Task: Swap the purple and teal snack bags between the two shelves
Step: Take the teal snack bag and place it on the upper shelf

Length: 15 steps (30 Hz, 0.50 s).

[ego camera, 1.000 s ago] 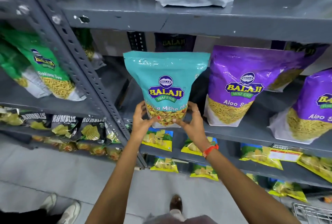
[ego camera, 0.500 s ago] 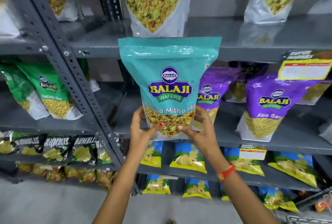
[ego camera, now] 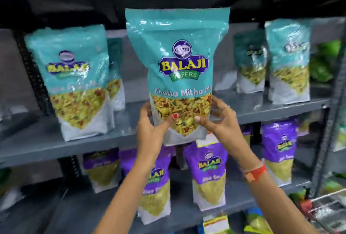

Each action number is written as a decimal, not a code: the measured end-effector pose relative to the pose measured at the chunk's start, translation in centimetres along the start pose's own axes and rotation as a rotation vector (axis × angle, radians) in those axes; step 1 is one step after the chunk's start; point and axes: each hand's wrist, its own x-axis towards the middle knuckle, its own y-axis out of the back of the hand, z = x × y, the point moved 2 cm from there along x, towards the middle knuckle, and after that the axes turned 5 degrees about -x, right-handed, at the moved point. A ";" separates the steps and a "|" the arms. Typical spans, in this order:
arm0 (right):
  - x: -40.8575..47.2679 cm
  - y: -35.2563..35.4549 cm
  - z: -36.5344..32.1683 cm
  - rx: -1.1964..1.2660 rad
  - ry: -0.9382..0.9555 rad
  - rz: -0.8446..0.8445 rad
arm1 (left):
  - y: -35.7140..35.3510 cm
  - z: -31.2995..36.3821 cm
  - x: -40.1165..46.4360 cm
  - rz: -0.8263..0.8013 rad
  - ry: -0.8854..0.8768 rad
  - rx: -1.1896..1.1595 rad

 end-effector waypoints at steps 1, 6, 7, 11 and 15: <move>1.1 -0.1 0.1 -0.005 -0.001 -0.019 | -0.2 -0.3 1.0 0.018 0.020 0.021; 4.8 -1.9 2.0 0.005 -0.083 -0.144 | -0.6 -3.1 4.4 0.045 0.134 0.115; 5.0 -2.2 2.7 0.012 -0.113 -0.164 | -0.7 -3.7 4.5 0.044 0.155 0.118; 4.8 -2.9 4.2 0.058 -0.226 -0.204 | -1.3 -5.5 4.4 0.057 0.252 0.218; 5.3 -3.0 6.3 0.124 -0.259 -0.225 | -2.0 -7.0 5.2 0.029 0.241 0.287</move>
